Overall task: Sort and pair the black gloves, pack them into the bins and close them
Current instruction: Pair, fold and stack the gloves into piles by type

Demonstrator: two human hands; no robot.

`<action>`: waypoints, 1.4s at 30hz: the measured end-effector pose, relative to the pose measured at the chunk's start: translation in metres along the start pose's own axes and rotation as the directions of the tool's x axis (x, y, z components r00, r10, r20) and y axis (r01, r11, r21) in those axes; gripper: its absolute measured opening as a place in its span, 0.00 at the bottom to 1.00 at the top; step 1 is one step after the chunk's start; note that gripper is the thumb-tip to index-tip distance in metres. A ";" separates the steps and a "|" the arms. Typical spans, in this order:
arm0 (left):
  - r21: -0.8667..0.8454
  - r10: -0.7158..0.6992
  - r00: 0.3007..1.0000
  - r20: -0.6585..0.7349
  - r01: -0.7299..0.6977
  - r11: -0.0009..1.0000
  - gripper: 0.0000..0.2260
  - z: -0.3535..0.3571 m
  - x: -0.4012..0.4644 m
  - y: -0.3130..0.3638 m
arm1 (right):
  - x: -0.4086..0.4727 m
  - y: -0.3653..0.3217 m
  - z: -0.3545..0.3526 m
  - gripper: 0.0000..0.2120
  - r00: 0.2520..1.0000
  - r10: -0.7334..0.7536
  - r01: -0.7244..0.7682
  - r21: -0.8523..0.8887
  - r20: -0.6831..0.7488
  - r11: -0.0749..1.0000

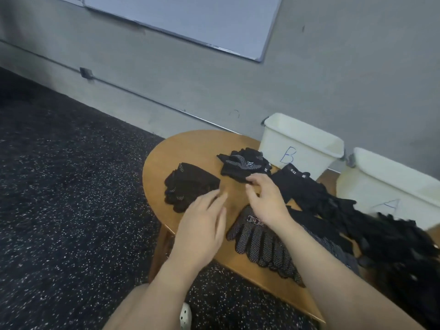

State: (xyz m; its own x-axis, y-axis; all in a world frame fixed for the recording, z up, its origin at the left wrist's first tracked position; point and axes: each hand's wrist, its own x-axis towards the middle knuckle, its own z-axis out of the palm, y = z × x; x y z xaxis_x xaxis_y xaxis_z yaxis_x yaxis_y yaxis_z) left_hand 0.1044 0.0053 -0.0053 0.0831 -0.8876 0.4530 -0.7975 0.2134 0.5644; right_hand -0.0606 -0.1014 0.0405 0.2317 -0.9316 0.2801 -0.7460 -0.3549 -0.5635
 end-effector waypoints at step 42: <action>-0.276 0.002 0.971 0.241 0.067 0.959 0.23 0.039 0.026 0.028 | 0.030 -0.029 -0.112 0.13 0.919 0.160 0.063 0.537 -0.359 0.841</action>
State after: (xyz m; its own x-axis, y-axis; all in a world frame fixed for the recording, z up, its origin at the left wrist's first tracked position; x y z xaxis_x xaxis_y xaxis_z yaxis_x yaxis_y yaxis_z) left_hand 0.0614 -0.0279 -0.0043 -0.0651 -0.9594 0.2745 -0.5940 0.2583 0.7619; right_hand -0.1022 -0.1103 0.1519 -0.1309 -0.8852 0.4464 -0.2771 -0.3997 -0.8738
